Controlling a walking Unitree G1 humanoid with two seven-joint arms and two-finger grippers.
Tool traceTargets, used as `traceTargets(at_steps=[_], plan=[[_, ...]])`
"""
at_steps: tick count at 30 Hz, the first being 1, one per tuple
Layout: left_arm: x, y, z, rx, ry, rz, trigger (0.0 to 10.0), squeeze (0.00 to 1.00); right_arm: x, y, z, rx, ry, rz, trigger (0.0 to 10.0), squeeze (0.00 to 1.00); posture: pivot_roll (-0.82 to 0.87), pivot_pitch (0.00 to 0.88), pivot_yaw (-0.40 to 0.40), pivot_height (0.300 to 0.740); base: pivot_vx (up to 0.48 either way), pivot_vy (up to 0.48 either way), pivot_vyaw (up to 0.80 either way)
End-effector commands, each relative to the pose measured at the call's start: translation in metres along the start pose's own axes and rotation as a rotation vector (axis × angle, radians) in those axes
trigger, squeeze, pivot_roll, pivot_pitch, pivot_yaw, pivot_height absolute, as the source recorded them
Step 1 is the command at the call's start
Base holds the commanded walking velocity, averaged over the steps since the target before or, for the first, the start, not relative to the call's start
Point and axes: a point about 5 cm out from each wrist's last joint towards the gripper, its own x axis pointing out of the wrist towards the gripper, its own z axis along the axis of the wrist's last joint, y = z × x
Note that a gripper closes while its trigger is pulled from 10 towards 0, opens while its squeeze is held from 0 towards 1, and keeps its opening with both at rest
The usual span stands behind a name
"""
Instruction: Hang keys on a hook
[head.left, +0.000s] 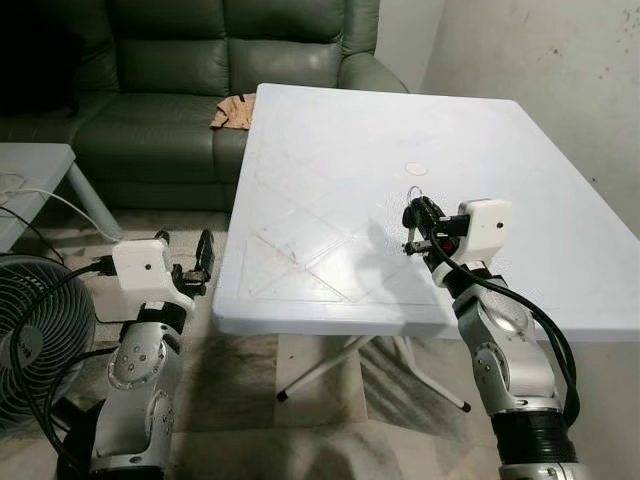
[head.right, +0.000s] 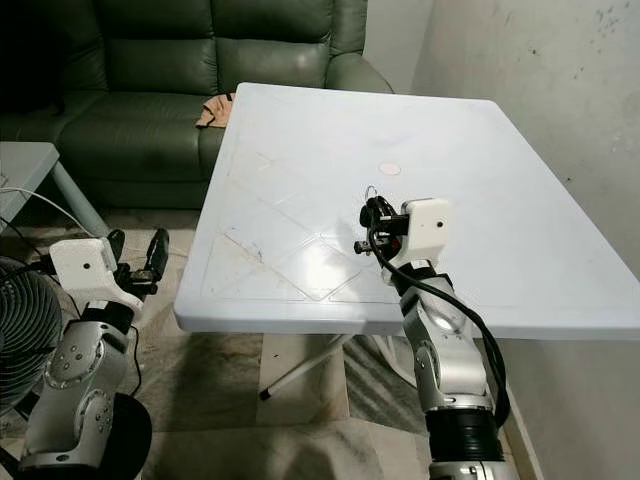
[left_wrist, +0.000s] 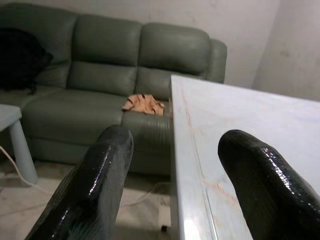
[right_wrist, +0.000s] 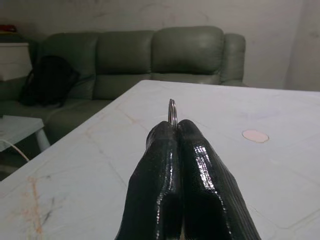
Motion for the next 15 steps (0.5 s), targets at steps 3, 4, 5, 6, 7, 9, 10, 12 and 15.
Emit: traceTargets(at_steps=[3, 4, 5, 6, 7, 9, 10, 12, 15], plan=[[0.0041, 0.0012, 0.0099, -0.003, -0.03, 0.01, 10.0, 0.0, -0.0032, -0.0061, 0.0002, -0.009, -0.005, -0.002, 10.0, 0.0, -0.02, 0.01, -0.039, 0.74, 0.0, 0.0, -0.74], [0.0045, 0.0019, 0.0108, -0.003, -0.033, 0.012, 10.0, 0.0, -0.0031, -0.0063, 0.0004, -0.01, -0.006, -0.002, 10.0, 0.0, -0.02, 0.011, -0.04, 0.74, 0.0, 0.0, -0.74], [0.0053, 0.0039, 0.0133, -0.013, -0.041, 0.021, 10.0, 0.0, -0.003, -0.0066, 0.0005, -0.012, -0.004, -0.003, 10.0, 0.0, -0.02, 0.011, -0.04, 0.74, 0.0, 0.0, -0.74], [0.0057, 0.0047, 0.0145, -0.009, -0.044, 0.025, 10.0, 0.0, -0.0029, -0.0067, 0.0005, -0.012, -0.003, -0.003, 10.0, 0.0, -0.01, 0.014, -0.041, 0.74, 0.0, 0.0, -0.76], [0.0058, 0.0048, 0.0147, -0.008, -0.045, 0.025, 10.0, 0.0, -0.0029, -0.0067, 0.0005, -0.012, -0.003, -0.002, 10.0, 0.0, -0.01, 0.014, -0.041, 0.74, 0.0, 0.0, -0.76], [0.0058, 0.005, 0.0149, -0.009, -0.045, 0.027, 10.0, 0.0, -0.0032, -0.007, -0.0001, -0.012, 0.001, 0.001, 10.0, 0.0, -0.01, 0.017, -0.041, 0.74, 0.0, 0.0, -0.76], [0.006, 0.0056, 0.0152, -0.009, -0.045, 0.03, 10.0, 0.0, -0.0033, -0.0071, -0.0005, -0.015, 0.003, 0.0, 10.0, 0.0, -0.02, 0.018, -0.042, 0.74, 0.0, 0.0, -0.76], [0.006, 0.0063, 0.0159, -0.006, -0.046, 0.034, 10.0, 0.0, -0.0037, -0.0072, -0.0009, -0.021, 0.005, 0.0, 10.0, 0.0, -0.02, 0.022, -0.042, 0.74, 0.0, 0.0, -0.76], [0.0064, 0.0077, 0.0169, 0.01, -0.043, 0.041, 10.0, 0.0, -0.0037, -0.007, -0.0007, -0.023, 0.006, 0.001, 10.0, 0.0, -0.02, 0.031, -0.043, 0.74, 0.0, 0.0, -0.76]])
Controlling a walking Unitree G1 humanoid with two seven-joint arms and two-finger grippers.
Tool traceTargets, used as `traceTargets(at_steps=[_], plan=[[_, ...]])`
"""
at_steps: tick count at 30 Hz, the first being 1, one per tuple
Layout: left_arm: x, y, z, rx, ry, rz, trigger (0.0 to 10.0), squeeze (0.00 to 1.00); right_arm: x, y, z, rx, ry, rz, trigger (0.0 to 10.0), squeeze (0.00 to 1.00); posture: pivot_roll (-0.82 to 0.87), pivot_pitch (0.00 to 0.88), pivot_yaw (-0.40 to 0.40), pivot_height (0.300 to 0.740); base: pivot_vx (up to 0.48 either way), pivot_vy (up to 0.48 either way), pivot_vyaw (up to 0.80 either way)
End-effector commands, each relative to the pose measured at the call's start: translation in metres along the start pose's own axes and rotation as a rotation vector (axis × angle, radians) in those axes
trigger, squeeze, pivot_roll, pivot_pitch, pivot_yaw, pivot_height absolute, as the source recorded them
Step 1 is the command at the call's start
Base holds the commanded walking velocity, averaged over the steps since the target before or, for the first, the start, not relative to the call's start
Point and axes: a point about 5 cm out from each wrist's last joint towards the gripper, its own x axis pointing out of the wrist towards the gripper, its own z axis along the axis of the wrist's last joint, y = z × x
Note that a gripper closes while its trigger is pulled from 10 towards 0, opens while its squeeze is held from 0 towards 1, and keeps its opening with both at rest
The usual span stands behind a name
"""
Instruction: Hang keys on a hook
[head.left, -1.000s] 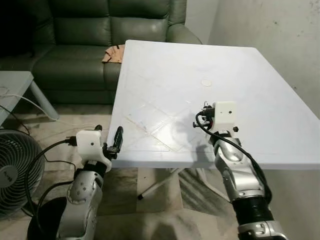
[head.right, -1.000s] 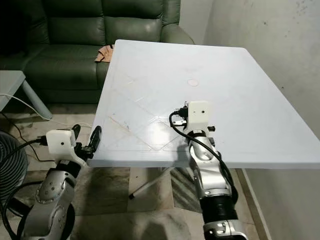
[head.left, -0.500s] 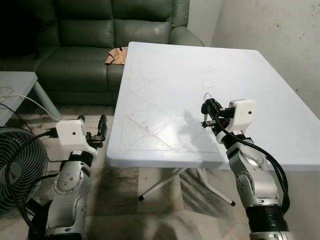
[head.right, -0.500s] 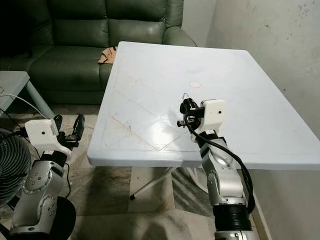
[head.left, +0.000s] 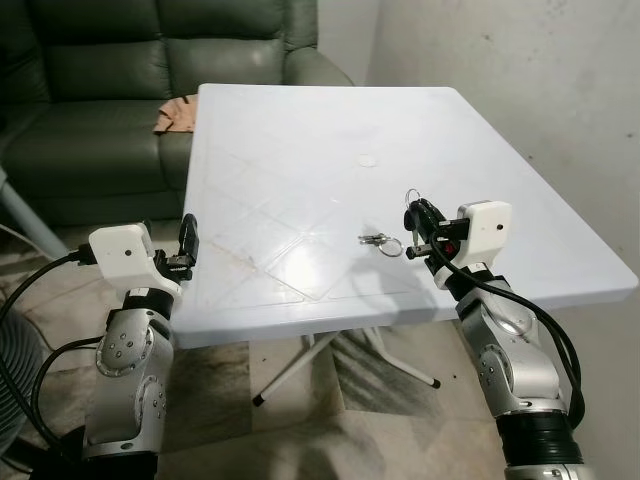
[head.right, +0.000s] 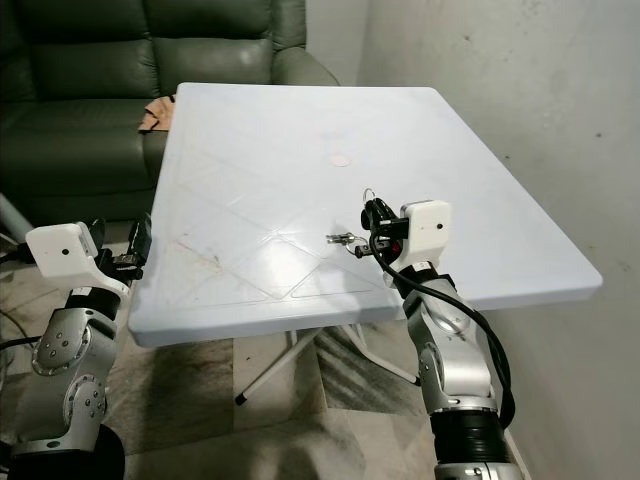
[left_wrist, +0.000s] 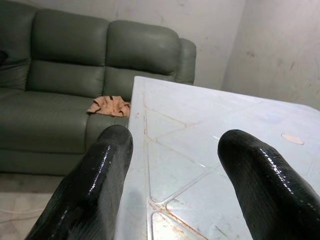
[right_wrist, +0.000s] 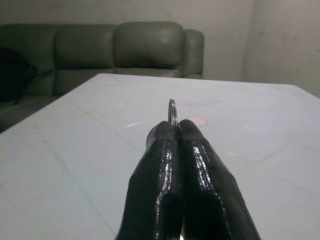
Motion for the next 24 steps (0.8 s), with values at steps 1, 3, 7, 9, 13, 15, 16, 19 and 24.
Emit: traceTargets(at_steps=[1, 3, 7, 9, 13, 15, 16, 19, 24], plan=[[0.0009, 0.0013, 0.0059, 0.011, -0.011, 0.007, 10.0, 0.0, -0.0014, -0.0013, -0.001, 0.002, 0.001, -0.004, 10.0, 0.0, -0.02, 0.031, -0.043, 0.74, 0.0, 0.0, -0.76], [0.0009, 0.0014, 0.0057, 0.009, -0.008, 0.007, 10.0, 0.0, -0.0014, -0.0013, -0.001, 0.004, 0.001, -0.004, 10.0, 0.0, -0.02, 0.031, -0.043, 0.74, 0.0, 0.0, -0.76], [0.0004, 0.0015, 0.0058, 0.007, -0.01, 0.009, 10.0, 0.0, -0.0016, -0.0014, -0.0009, 0.003, 0.001, -0.004, 10.0, 0.0, -0.02, 0.041, -0.043, 0.74, 0.0, 0.0, -0.76], [-0.0019, 0.0009, 0.0045, 0.001, -0.007, 0.011, 10.0, 0.0, -0.0035, -0.0015, -0.0017, 0.0, 0.004, -0.005, 10.0, 0.0, -0.02, 0.045, -0.042, 0.74, 0.0, 0.0, -0.77], [-0.0025, -0.0001, 0.0045, -0.016, -0.004, 0.005, 10.0, 0.0, -0.0047, -0.0018, -0.0021, -0.004, 0.009, -0.008, 10.0, 0.0, -0.02, 0.05, -0.041, 0.74, 0.0, 0.0, -0.77], [-0.003, 0.0, 0.0045, -0.034, -0.004, 0.006, 10.0, 0.0, -0.0058, -0.0022, -0.0022, -0.007, 0.01, -0.01, 10.0, 0.0, -0.02, 0.051, -0.041, 0.74, 0.0, -0.452, -0.77], [-0.003, 0.0, 0.0046, -0.033, -0.004, 0.006, 10.0, 0.0, -0.0059, -0.0022, -0.0022, -0.008, 0.01, -0.011, 10.0, 0.0, -0.02, 0.051, -0.041, 0.74, 0.0, -0.48, -0.77], [-0.0035, 0.0001, 0.0048, -0.032, -0.002, 0.007, 10.0, 0.0, -0.007, -0.0025, -0.0008, 0.011, -0.009, -0.014, 10.0, 0.0, -0.02, 0.054, -0.04, 0.74, 0.0, -0.48, -0.64], [-0.0044, -0.0001, 0.0049, -0.035, 0.0, 0.006, 10.0, 0.0, -0.0089, -0.0021, -0.0013, -0.008, -0.005, -0.011, 10.0, 0.0, -0.02, 0.057, -0.04, 0.74, 0.0, -0.48, 0.0]])
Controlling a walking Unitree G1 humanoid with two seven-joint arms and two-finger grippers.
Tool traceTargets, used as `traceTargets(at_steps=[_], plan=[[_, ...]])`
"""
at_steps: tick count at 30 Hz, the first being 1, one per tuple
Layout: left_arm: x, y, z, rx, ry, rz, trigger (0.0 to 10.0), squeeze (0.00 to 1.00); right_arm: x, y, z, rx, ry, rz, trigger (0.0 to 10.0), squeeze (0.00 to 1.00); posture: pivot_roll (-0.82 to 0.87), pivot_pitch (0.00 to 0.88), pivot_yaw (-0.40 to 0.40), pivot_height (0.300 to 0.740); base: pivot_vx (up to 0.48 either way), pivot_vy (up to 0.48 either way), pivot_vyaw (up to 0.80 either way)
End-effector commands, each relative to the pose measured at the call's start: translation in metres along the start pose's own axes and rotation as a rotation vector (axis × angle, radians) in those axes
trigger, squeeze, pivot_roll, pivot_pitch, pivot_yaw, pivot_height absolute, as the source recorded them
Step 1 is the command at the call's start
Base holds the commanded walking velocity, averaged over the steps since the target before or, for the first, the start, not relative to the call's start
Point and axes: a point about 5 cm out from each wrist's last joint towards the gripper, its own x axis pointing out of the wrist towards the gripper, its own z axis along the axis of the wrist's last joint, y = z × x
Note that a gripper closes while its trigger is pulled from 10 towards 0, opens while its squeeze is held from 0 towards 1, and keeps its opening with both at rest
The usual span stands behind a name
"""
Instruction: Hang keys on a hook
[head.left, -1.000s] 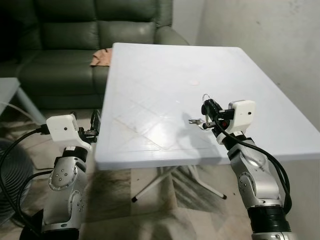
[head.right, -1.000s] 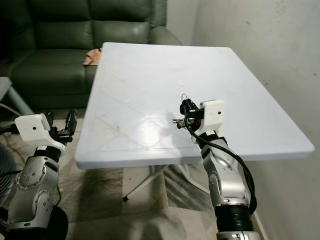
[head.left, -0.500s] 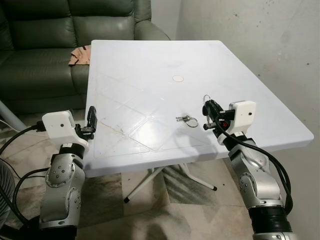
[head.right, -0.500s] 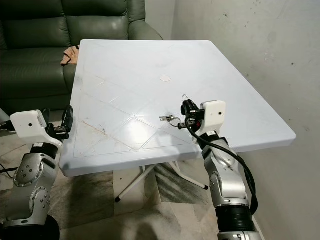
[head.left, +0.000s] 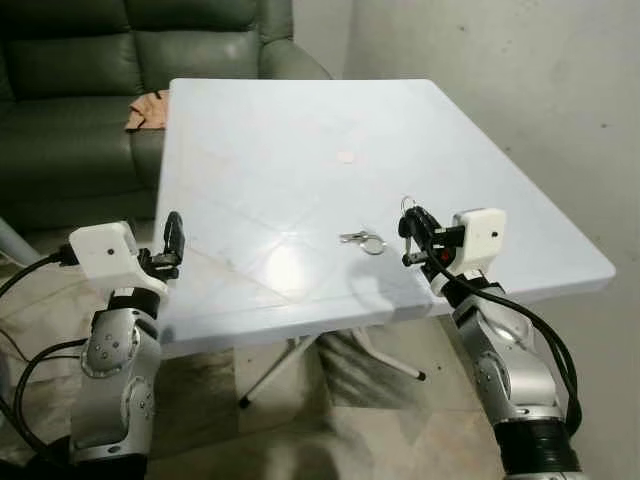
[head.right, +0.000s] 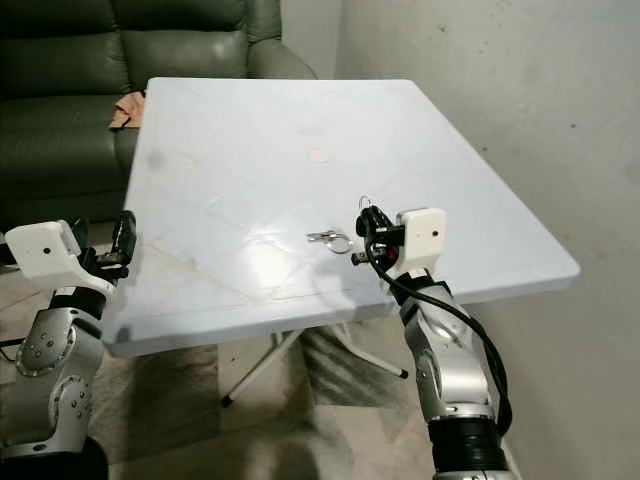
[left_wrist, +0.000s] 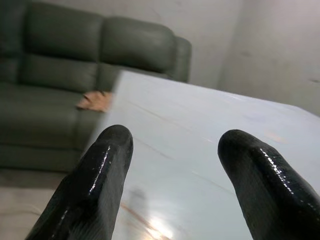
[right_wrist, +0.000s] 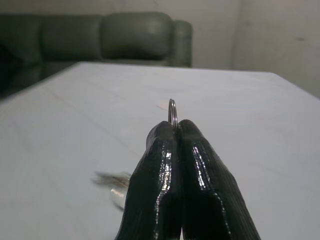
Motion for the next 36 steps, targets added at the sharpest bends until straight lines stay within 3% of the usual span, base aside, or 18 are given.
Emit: traceTargets(at_steps=[1, 19, 23, 36], plan=[[-0.0007, -0.0025, 0.0017, -0.006, 0.001, -0.015, 10.0, 0.0, -0.002, -0.0026, 0.0069, -0.012, -0.032, -0.009, 10.0, 0.0, -0.02, 0.058, -0.04, 0.74, 0.0, -0.48, 0.0], [-0.0021, -0.004, 0.0011, -0.006, -0.002, -0.015, 10.0, 0.0, -0.0036, -0.004, 0.0072, -0.028, -0.028, 0.0, 10.0, 0.0, -0.03, 0.057, -0.046, 0.74, 0.0, -0.427, 0.0], [-0.0025, -0.0043, -0.0004, -0.065, 0.005, -0.002, 10.0, 0.0, -0.0034, -0.0039, 0.0066, -0.023, -0.021, 0.002, 10.0, 0.0, -0.03, 0.057, -0.047, 0.74, 0.0, 0.0, 0.0], [-0.0026, -0.0049, -0.0011, -0.06, 0.003, 0.001, 10.0, 0.0, -0.0031, -0.0036, 0.0047, -0.024, -0.005, 0.011, 10.0, 0.0, -0.03, 0.049, -0.048, 0.74, 0.0, 0.0, -0.58]])
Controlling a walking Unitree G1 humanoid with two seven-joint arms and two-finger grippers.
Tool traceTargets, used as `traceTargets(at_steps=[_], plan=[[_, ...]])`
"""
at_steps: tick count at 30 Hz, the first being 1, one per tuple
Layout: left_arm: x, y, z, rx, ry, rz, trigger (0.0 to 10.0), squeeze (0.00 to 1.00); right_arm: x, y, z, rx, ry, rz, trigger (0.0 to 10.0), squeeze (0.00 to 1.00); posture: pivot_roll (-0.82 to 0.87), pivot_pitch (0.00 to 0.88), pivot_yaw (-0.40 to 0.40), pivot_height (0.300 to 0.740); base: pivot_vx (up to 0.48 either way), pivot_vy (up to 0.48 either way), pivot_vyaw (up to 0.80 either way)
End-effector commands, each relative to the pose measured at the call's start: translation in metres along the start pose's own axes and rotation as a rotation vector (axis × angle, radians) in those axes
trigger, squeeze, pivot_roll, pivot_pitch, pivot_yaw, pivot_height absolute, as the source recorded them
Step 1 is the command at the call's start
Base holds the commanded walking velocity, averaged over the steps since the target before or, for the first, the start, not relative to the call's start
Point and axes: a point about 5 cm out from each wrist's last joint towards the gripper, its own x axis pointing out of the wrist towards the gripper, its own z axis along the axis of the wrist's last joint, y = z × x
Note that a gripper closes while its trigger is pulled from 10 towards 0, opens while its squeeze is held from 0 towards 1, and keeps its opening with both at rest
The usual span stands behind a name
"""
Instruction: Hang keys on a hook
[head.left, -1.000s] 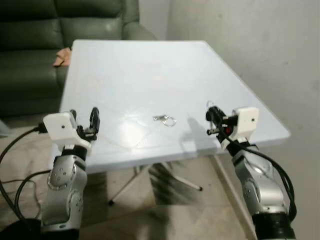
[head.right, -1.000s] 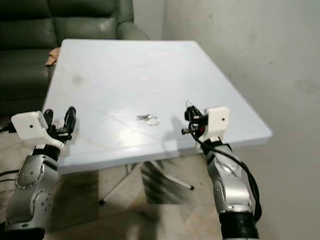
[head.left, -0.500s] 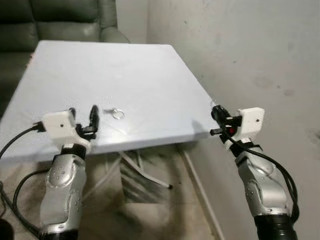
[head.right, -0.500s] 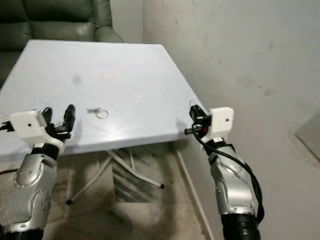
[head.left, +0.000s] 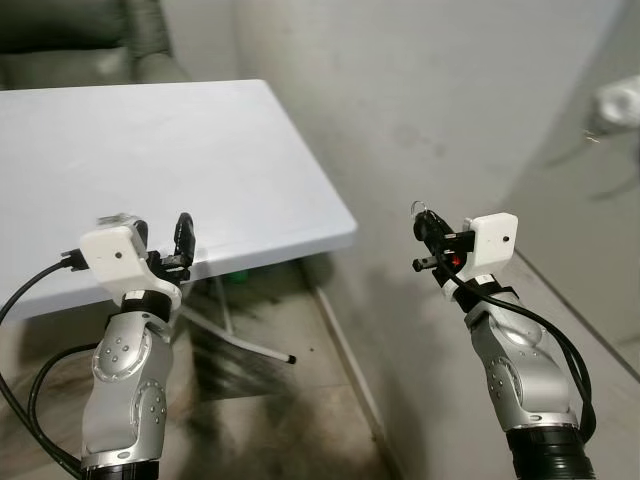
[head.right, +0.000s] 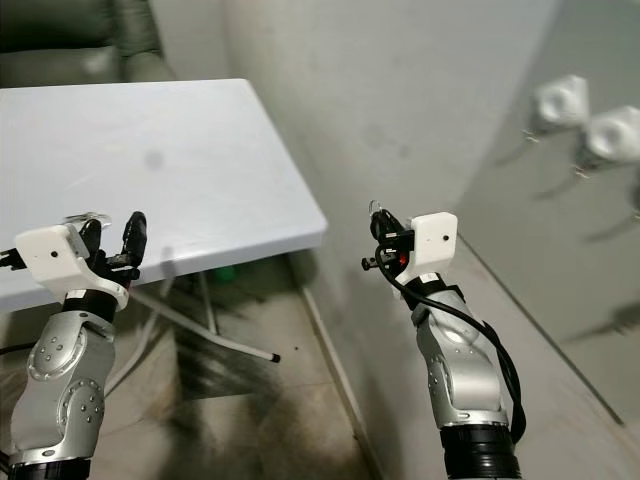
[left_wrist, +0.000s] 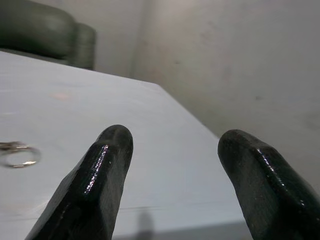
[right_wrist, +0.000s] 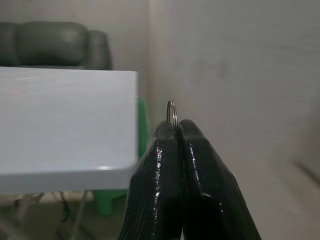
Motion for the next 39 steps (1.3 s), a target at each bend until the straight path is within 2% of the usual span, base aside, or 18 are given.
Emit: traceTargets(at_steps=[1, 11, 13, 16, 17, 19, 20, 25, 30, 34, 39], plan=[[0.0, 0.002, 0.001, 0.004, -0.001, 0.01, 10.0, 0.0, 0.002, 0.001, 0.003, 0.003, -0.007, 0.014, 10.0, 0.0, -0.03, 0.049, -0.048, 0.74, 0.0, 0.0, -0.68], [-0.002, 0.004, -0.006, 0.018, 0.024, 0.03, 10.0, 0.0, 0.004, 0.004, 0.001, 0.002, 0.001, 0.02, 10.0, 0.0, 0.0, 0.075, -0.045, 0.74, 0.0, 0.0, -0.68], [-0.004, -0.003, -0.012, 0.046, 0.052, 0.034, 10.0, 0.0, 0.005, 0.006, -0.001, 0.015, 0.01, 0.013, 10.0, 0.0, 0.02, 0.102, -0.04, 0.74, 0.0, 0.0, 0.0], [-0.006, -0.005, -0.015, 0.062, 0.063, 0.046, 10.0, 0.0, 0.004, 0.008, -0.002, 0.017, 0.015, 0.014, 10.0, 0.0, 0.04, 0.12, -0.044, 0.74, 0.0, 0.0, 0.0], [-0.011, -0.009, -0.016, 0.078, 0.063, 0.046, 10.0, 0.0, 0.002, 0.009, -0.003, 0.018, 0.018, 0.024, 10.0, 0.0, 0.05, 0.138, -0.052, 0.74, 0.0, 0.0, 0.0], [-0.014, -0.01, -0.018, 0.077, 0.065, 0.047, 10.0, 0.0, 0.001, 0.009, -0.005, 0.026, 0.028, 0.016, 10.0, 0.0, 0.05, 0.138, -0.052, 0.74, 0.0, 0.0, 0.0], [-0.021, -0.011, -0.022, 0.073, 0.085, 0.058, 10.0, 0.0, 0.001, 0.007, -0.008, 0.034, 0.062, -0.013, 10.0, 0.0, 0.05, 0.15, -0.061, 0.74, 0.0, 0.0, 0.0], [-0.029, -0.012, -0.028, 0.071, 0.101, 0.073, 10.0, 0.0, 0.001, 0.008, -0.011, 0.013, 0.083, -0.012, 10.0, 0.0, 0.06, 0.158, -0.069, 0.74, 0.0, 0.0, 0.0], [-0.03, -0.013, -0.028, 0.077, 0.1, 0.078, 10.0, 0.0, 0.001, 0.008, -0.012, 0.012, 0.09, -0.014, 10.0, 0.0, 0.06, 0.158, -0.069, 0.74, 0.0, 0.0, 0.0], [-0.03, -0.004, -0.025, 0.097, 0.089, 0.113, 10.0, 0.0, 0.0, 0.009, -0.01, -0.014, 0.082, 0.011, 10.0, 0.0, 0.06, 0.17, -0.075, 0.74, 0.0, 0.0, 0.0], [-0.03, -0.005, -0.025, 0.103, 0.086, 0.112, 10.0, 0.0, -0.002, 0.009, -0.009, -0.018, 0.076, 0.011, 10.0, 0.0, 0.05, 0.17, -0.071, 0.74, 0.0, 0.0, 0.0]])
